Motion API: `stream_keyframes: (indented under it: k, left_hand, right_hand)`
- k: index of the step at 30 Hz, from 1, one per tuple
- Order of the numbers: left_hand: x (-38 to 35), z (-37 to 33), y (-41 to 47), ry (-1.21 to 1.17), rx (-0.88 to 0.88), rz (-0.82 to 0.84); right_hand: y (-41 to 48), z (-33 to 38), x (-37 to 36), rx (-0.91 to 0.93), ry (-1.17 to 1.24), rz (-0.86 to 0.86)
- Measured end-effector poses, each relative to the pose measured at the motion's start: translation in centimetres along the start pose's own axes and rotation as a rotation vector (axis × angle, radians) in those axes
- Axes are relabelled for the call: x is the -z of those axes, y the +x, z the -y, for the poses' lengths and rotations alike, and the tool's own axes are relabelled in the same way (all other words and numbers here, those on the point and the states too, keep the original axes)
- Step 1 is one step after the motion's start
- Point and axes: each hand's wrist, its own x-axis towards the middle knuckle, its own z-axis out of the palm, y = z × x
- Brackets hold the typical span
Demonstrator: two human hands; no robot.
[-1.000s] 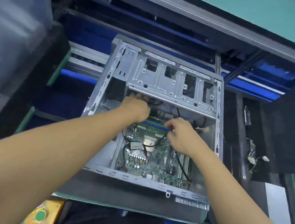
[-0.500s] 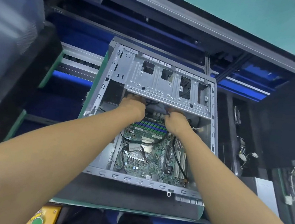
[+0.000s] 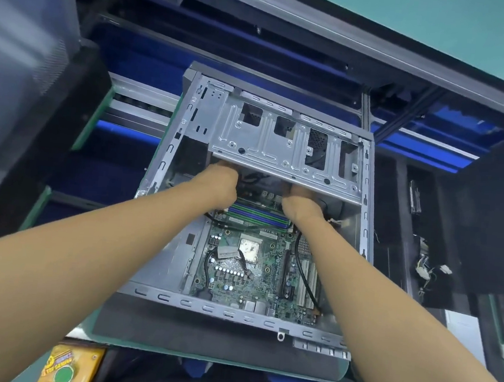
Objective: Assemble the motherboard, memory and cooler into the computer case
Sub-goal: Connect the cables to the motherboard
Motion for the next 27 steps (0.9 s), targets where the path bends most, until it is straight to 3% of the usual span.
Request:
stream_keyframes:
  k: [6, 9, 12, 19, 21, 24, 27]
  left_hand:
    - [-1.0, 0.0, -1.1, -0.011, -0.019, -0.022]
    - [-1.3, 0.1, -2.0, -0.039, 0.036, -0.196]
    - [-1.5, 0.4, -2.7, -0.215, 0.059, -0.307]
    - [-2.0, 1.1, -4.4, -0.878, 0.05, -0.153]
    - [-2.4, 0.6, -5.0, -1.056, 0.058, -0.116]
    - [-2.7, 0.0, -5.9, -1.2, 0.019, -0.022]
    - [-2.3, -0.2, -6.8, -1.28, -0.022, 0.056]
  right_hand:
    - [-1.2, 0.1, 0.1, 0.131, 0.075, -0.043]
    - [-2.0, 0.4, 0.3, 0.153, 0.013, 0.003]
    - [-3.2, 0.5, 0.1, 0.203, -0.014, -0.068]
    - [-6.8, 0.6, -0.8, 0.252, -0.059, -0.28]
    - [-7.8, 0.3, -1.3, 0.349, -0.044, -0.335]
    - [-8.8, -0.3, -1.5, 0.576, 0.032, -0.191]
    - [-8.8, -0.9, -1.3, 0.687, 0.071, -0.08]
